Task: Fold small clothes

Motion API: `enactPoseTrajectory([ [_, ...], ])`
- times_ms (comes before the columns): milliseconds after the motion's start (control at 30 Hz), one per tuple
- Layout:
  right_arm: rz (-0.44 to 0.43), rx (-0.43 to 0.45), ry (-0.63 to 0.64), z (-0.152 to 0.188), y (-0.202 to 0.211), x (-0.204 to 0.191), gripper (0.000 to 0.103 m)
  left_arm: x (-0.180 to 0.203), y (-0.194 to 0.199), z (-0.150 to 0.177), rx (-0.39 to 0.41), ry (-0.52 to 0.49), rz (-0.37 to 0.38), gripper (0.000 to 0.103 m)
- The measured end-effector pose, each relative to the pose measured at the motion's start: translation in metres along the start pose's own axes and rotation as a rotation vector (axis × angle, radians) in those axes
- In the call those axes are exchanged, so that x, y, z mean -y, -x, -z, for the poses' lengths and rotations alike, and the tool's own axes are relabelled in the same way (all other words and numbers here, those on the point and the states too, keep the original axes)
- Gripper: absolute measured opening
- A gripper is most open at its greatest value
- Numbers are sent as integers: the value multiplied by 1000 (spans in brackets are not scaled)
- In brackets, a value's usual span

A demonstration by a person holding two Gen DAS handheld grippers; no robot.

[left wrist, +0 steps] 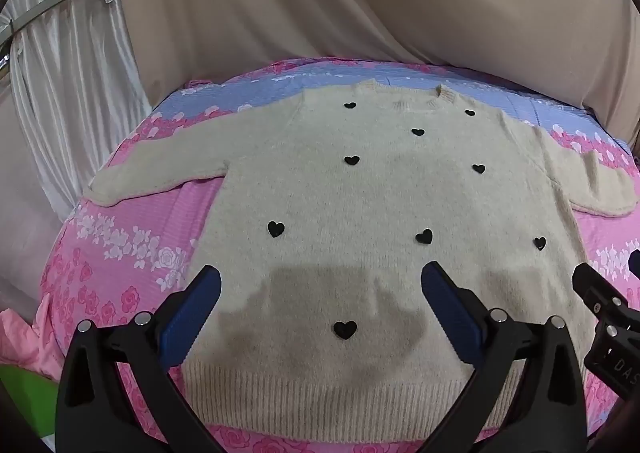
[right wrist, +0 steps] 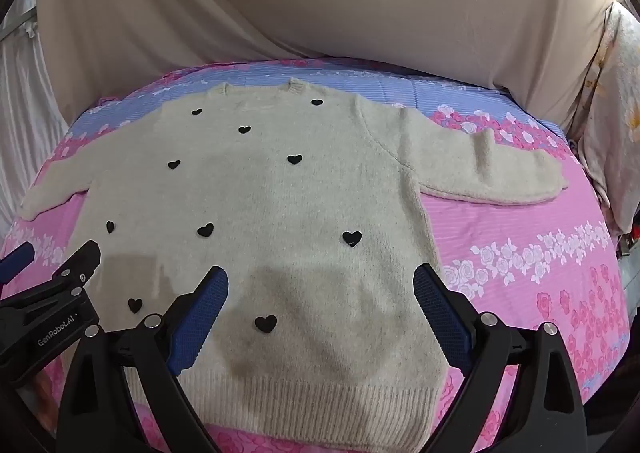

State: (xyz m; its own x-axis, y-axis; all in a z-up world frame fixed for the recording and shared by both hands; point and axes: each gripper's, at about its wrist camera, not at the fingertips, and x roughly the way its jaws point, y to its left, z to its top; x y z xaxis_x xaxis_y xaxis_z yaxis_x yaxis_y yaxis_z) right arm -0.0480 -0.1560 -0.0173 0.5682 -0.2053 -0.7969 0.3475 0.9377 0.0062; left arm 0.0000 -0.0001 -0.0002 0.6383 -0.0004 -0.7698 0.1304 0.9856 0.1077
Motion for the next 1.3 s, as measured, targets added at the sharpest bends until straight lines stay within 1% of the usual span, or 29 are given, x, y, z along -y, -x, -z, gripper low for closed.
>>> enactPoseTrajectory([
  [333,0,-2,-1,0,-1,0,92,0,0,3,6,-1,0,98],
  [567,2,-5,0,0,-1,1,92,1,-2,4,-5,-1,-3,98],
  [600,2,-6,0,-1,-2,1,92,-4,-5,7,-6,-2,-6,98],
  [733,2,-7,0,-1,-2,1,92,-3,-3,11,3,-1,-3,98],
  [1133,1,-13,-1,-1,-4,1,92,-4,-4,10,-8,5,3,98],
  [1300,-1,-21,-4,-3,-8,1,92,-4,-8,8,-8,-7,0,98],
])
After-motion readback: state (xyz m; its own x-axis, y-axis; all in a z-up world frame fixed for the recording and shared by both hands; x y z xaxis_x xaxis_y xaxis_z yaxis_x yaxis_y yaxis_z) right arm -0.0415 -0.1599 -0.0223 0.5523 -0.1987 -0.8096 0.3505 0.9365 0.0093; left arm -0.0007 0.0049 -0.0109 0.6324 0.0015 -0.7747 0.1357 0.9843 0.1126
